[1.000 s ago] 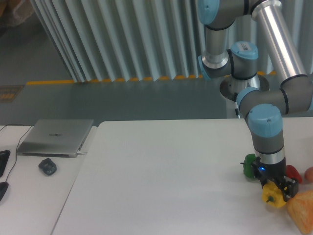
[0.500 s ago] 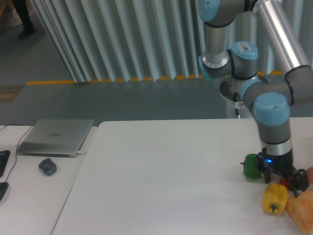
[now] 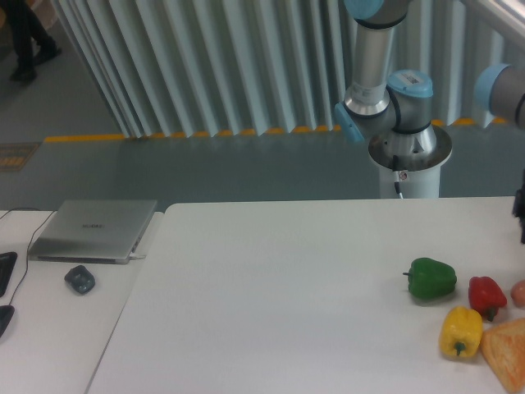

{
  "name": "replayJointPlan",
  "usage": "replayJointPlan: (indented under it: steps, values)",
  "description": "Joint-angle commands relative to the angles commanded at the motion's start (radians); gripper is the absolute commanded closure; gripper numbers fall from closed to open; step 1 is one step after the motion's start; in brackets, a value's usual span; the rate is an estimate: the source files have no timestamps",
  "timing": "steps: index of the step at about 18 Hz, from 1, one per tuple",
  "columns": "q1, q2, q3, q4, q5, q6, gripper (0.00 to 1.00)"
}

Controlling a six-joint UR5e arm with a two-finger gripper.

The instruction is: Place the yellow pepper on the table

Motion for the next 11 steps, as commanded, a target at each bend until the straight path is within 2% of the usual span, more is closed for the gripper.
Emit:
replayJointPlan:
  steps: [2, 11]
  values:
    - [0.0, -0.008, 0.0, -0.009, 0.032, 0.046, 0.0]
    - [-0.008, -0.015, -0.012, -0.015, 0.023, 0.042, 0.0]
